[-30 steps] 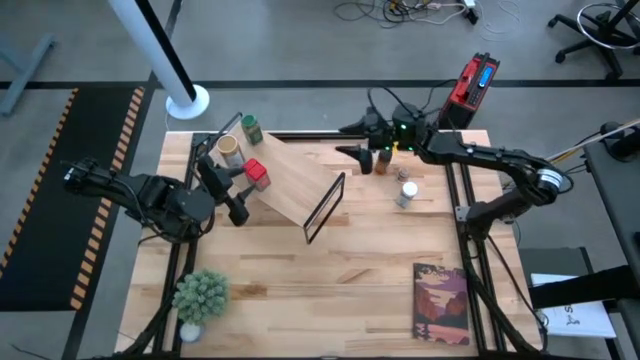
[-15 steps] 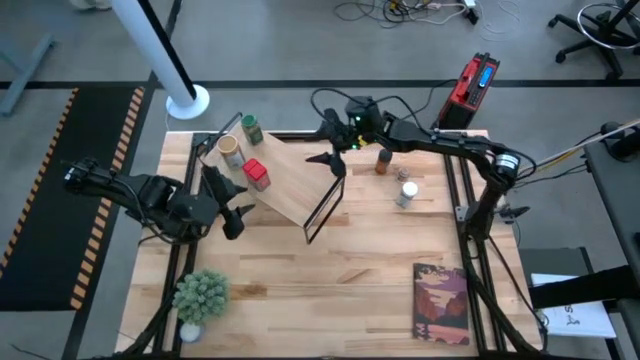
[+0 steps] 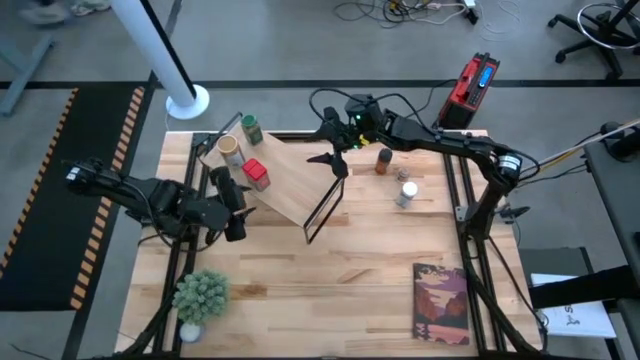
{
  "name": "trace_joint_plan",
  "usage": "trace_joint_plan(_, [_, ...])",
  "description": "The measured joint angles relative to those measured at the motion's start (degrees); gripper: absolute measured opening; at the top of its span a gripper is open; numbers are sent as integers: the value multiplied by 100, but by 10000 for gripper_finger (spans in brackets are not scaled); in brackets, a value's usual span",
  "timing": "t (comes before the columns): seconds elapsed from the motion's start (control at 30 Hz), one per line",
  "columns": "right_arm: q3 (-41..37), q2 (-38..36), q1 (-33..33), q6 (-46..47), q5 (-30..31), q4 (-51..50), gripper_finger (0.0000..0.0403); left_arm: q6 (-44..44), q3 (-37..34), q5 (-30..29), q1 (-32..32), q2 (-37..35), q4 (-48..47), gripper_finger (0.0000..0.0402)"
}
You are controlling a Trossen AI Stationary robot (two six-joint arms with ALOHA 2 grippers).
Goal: Shelf spices
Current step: Remove the red seasoning can from the shelf
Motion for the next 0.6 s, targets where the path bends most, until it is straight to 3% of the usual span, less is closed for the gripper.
trace_joint_plan(0.1, [0,-131,-1,-110,127,-326,237,348,147,-331,5,141,-69,231])
trace_joint_plan(0.3, [-2,-479,-39,-316,341,-982,229,911,1283,-186,134,544,-806,231])
trace_joint_plan(0.47, [-70,-779,-80,-343,399,-1308,231,899,2425,822,854,972,-1980,231])
trace_joint_plan(0.6, [-274,-968,-101,-325,455,-1344,235,1716,2911,1505,1348,1200,-2065,231])
